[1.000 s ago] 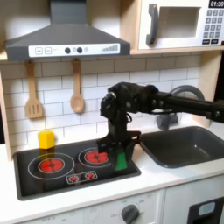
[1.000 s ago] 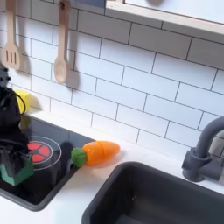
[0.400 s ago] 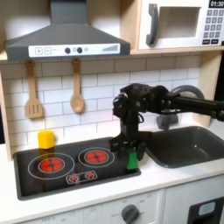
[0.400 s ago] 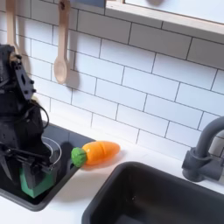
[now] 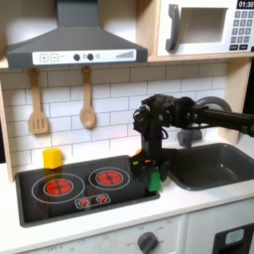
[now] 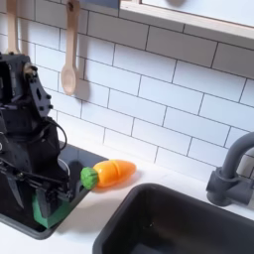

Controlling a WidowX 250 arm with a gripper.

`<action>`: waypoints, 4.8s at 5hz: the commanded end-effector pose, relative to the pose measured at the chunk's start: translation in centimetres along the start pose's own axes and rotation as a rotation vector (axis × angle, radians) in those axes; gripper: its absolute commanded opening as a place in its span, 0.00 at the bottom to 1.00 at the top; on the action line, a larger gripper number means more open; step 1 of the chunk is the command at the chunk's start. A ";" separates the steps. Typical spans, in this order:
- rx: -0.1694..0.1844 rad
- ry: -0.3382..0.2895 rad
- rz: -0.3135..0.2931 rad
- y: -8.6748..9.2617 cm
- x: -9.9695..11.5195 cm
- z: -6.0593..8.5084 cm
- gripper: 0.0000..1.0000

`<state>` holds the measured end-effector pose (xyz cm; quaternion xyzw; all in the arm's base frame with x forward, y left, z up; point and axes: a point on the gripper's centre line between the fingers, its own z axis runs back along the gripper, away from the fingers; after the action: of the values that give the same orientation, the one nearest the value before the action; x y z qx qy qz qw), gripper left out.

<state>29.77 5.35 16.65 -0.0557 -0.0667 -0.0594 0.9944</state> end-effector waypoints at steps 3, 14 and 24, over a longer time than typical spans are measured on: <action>-0.010 0.017 -0.033 -2.4 -0.4 -1.0 0.00; 0.049 0.006 0.022 -1.5 -0.4 -0.7 1.00; 0.108 0.009 -0.014 -2.0 0.1 -4.3 0.79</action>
<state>30.32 2.87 13.25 0.0002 -0.0762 -0.0600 0.9953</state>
